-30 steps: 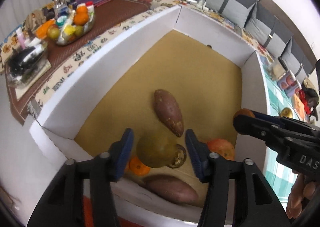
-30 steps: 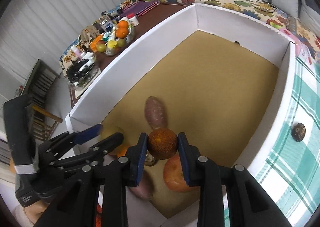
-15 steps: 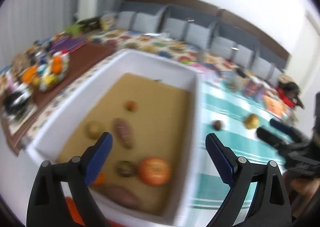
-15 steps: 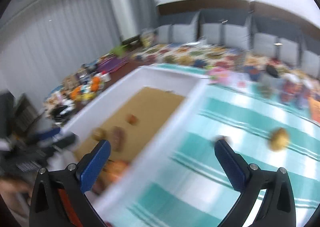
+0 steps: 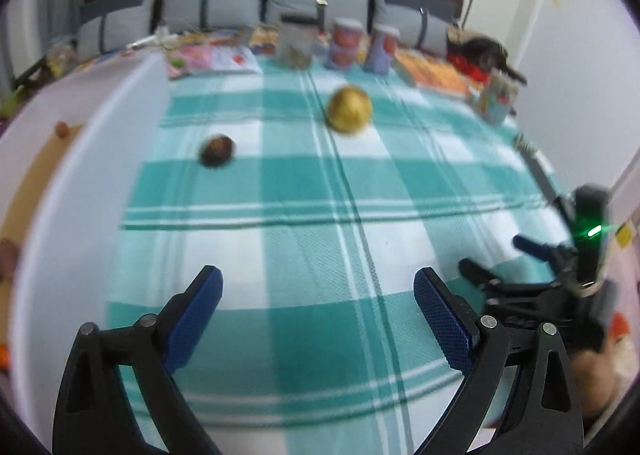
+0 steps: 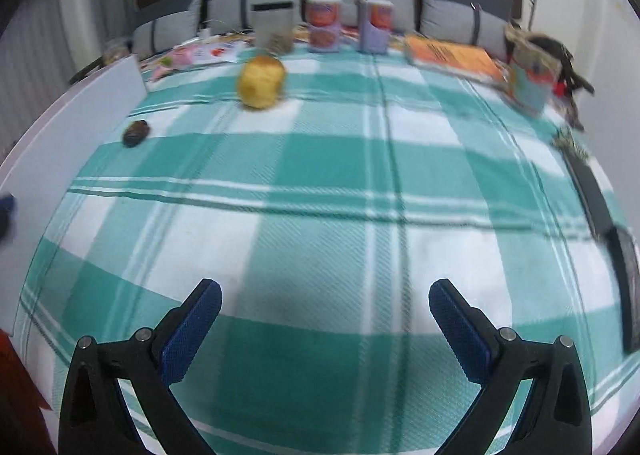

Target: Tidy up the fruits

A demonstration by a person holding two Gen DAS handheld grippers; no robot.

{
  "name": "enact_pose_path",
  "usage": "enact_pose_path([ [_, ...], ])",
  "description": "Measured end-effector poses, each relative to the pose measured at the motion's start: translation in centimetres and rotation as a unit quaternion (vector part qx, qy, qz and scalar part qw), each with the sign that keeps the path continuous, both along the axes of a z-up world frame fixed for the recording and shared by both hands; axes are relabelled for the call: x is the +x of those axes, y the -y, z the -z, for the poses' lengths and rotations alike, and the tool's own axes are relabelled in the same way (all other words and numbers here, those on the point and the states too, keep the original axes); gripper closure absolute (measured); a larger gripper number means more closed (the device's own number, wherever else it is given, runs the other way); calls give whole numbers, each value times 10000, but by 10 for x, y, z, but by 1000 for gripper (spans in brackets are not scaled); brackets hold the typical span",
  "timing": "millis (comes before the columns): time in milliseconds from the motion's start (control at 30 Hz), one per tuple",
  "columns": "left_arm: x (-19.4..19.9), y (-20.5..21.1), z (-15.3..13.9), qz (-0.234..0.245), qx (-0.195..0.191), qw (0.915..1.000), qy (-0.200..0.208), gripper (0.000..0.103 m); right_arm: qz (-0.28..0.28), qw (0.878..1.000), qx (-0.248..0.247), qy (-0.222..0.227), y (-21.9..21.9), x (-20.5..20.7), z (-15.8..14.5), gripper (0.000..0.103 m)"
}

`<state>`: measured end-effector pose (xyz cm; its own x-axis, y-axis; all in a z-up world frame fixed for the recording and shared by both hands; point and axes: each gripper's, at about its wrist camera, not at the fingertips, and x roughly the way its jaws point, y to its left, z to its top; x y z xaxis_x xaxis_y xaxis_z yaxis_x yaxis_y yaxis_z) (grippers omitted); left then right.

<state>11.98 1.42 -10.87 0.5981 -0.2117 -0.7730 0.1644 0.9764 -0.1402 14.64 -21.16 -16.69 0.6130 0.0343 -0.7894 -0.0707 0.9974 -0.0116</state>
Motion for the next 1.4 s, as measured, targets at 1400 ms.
enact_pose_path([
  [1400, 173, -63, 60, -1235, 326, 9913, -318, 28, -12, 9998, -152, -132, 0, 24, 24, 0],
])
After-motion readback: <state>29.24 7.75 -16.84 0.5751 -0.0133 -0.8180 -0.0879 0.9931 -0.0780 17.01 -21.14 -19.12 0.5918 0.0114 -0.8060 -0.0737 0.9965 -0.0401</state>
